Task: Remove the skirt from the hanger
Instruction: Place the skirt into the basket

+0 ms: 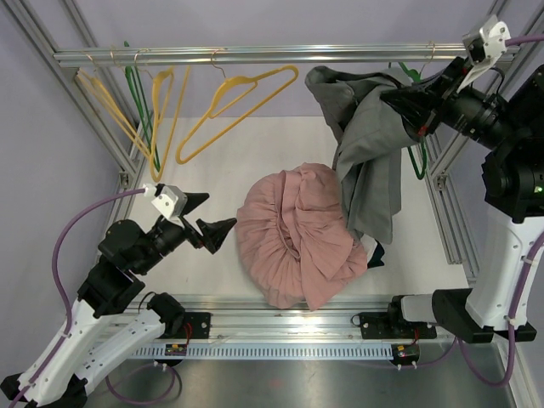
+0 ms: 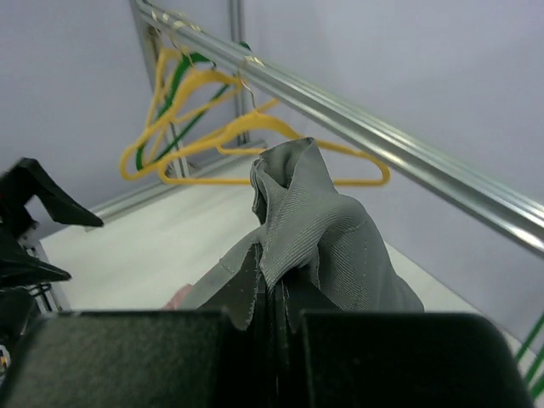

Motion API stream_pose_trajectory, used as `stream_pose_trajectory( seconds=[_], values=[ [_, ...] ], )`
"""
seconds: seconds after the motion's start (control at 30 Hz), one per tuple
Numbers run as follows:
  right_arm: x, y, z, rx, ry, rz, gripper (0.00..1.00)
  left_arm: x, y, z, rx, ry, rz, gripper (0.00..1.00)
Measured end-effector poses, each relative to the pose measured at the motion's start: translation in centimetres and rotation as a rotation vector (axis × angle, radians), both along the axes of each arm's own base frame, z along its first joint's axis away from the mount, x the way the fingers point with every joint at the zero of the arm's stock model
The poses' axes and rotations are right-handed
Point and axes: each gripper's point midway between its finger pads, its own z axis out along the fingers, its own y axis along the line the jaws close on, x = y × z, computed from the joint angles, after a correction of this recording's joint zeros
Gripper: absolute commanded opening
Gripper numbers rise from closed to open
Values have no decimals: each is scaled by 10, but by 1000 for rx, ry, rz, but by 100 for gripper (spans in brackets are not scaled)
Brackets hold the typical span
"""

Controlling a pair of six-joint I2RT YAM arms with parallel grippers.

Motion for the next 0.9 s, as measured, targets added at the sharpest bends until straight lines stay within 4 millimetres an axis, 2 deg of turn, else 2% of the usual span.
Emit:
stream_pose_trajectory(
  seconds=[0.1,0.2,0.27,0.33,0.4,0.47,0.53,0.6,0.7,0.83,0.9],
  values=[
    [-4,13,26,72,-27,88,0,0,1,0,0,0,7,99],
    [-13,28,39,125,-25,183,0,-1,4,0,-2,-2,17,99],
    [-19,44,39,139,-12,257,0,-3,8,1,-4,-5,25,99],
    [-27,62,30,136,14,333,0,-5,11,3,-11,-12,35,99],
    [-36,84,8,119,66,414,0,-7,16,5,-16,-19,47,99],
    [-46,103,-24,83,132,487,0,-10,21,7,-19,-22,61,99],
    [-53,120,-59,36,178,536,0,-14,28,10,-24,-28,79,99],
    [-63,134,-104,-29,229,583,0,-17,34,12,-31,-34,95,99],
    [-67,143,-166,-123,299,606,0,-22,45,14,-42,-42,125,99],
    [-49,140,-224,-245,316,556,1,-26,54,14,-64,-33,157,99],
    [-40,137,-252,-317,315,532,4,-26,56,13,-68,-22,167,99]
  ],
)
